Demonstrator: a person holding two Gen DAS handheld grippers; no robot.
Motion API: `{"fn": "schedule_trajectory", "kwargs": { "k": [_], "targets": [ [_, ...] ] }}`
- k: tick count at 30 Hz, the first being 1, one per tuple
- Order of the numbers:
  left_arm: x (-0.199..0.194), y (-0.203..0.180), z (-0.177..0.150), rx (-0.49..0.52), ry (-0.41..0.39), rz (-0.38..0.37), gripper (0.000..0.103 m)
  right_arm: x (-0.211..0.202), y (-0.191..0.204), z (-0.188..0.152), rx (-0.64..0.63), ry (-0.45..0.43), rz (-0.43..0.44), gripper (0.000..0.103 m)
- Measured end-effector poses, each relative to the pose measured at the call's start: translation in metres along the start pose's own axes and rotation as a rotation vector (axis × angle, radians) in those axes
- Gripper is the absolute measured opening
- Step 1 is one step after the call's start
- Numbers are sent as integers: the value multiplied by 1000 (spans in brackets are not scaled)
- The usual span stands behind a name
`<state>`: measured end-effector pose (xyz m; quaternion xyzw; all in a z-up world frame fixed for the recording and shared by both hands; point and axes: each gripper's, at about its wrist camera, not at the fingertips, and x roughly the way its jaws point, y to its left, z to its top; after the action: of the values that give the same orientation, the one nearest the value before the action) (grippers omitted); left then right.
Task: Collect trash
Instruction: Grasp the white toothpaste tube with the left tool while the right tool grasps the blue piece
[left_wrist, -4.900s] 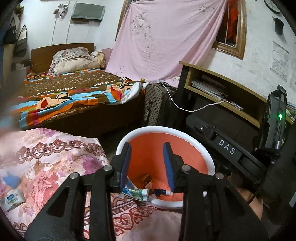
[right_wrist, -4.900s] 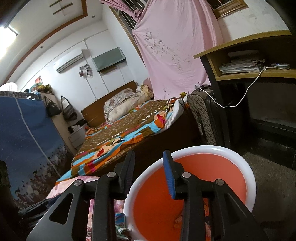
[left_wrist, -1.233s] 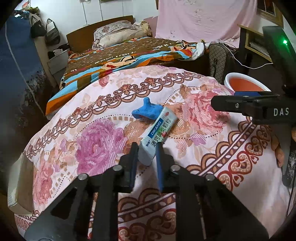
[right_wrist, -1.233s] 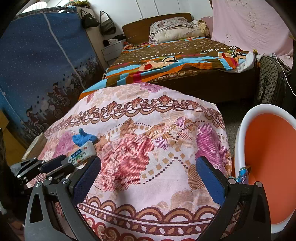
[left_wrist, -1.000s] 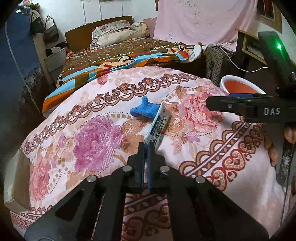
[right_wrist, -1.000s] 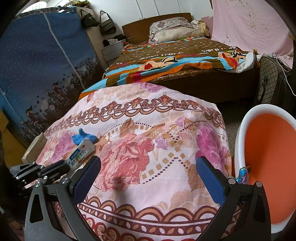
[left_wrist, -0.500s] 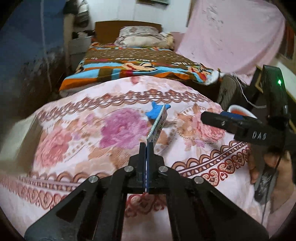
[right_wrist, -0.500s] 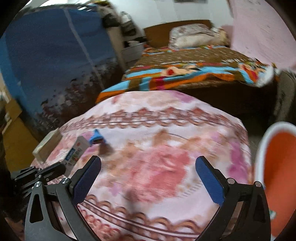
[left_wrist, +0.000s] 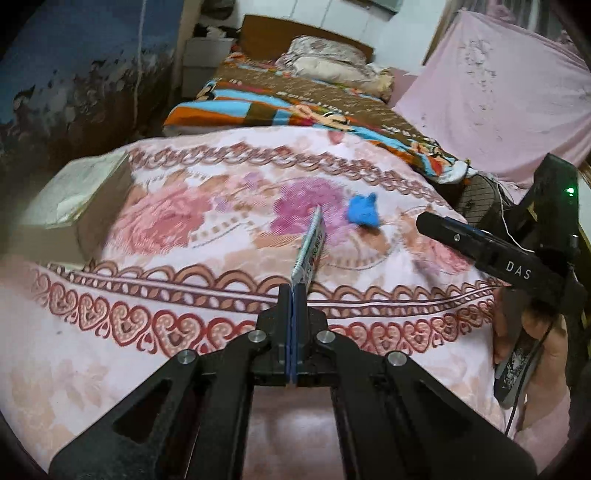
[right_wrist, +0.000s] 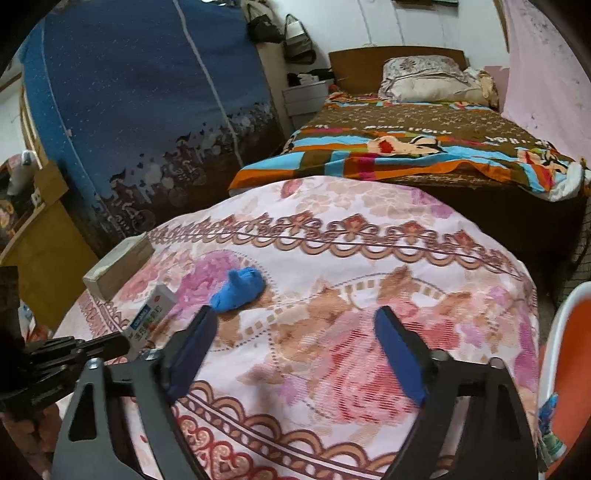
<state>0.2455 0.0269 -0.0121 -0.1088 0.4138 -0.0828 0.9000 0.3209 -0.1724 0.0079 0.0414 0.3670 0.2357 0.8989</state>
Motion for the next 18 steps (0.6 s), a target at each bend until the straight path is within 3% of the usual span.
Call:
{"fn": "schedule_trajectory", "kwargs": {
  "k": [8,12,18],
  "targets": [
    [-1,6,-2,7,10,13,0,33,32,16,-77,68,60,62],
    [-2,7,1,27,8,-2,12,50,38,18,-86,114,86,48],
    [4,-4,7,100,23,31,13,56,41,12,-105,130,50,36]
  ]
}}
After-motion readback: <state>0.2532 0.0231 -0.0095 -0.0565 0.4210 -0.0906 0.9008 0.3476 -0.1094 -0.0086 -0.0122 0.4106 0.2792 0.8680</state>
